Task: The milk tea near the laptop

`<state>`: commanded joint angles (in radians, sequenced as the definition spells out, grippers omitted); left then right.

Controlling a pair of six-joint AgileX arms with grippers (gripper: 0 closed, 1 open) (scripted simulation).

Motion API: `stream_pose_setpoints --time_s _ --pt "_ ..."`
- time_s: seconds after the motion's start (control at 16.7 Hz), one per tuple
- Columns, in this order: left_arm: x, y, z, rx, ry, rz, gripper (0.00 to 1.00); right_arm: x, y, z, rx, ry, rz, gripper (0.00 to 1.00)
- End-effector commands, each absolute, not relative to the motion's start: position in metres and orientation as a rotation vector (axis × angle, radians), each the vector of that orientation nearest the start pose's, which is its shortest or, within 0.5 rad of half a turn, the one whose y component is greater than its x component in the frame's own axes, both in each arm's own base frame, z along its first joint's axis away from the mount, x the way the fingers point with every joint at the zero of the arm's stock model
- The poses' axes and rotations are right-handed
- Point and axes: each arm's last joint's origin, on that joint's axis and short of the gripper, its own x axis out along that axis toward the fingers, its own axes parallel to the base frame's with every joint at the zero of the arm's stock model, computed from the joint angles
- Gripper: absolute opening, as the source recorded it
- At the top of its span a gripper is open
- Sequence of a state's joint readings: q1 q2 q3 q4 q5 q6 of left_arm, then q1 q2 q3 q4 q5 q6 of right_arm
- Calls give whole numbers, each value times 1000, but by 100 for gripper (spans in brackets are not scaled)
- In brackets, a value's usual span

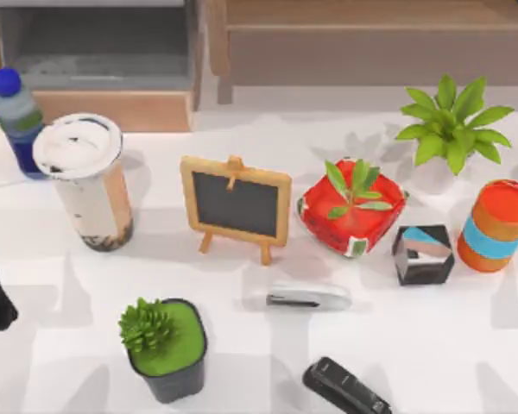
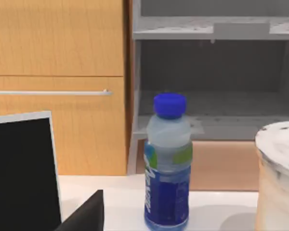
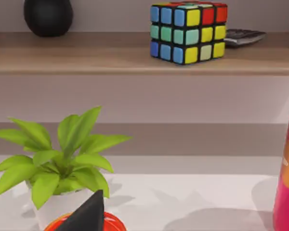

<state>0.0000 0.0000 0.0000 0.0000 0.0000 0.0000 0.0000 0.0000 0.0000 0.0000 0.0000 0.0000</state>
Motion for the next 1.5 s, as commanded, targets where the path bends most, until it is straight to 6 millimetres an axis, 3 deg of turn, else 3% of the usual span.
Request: stream_pose_setpoints --time_s 0.42,0.78,1.14,1.5 --pt "114 -9 165 -31 59 -16 100 106 -1 160 0 0 0 100" --pt "149 -37 169 -54 235 -35 100 106 -1 160 0 0 0 100" --pt "181 -75 153 -23 370 -30 100 106 -1 160 0 0 0 100" --pt "186 -86 145 -8 399 -28 100 106 -1 160 0 0 0 100"
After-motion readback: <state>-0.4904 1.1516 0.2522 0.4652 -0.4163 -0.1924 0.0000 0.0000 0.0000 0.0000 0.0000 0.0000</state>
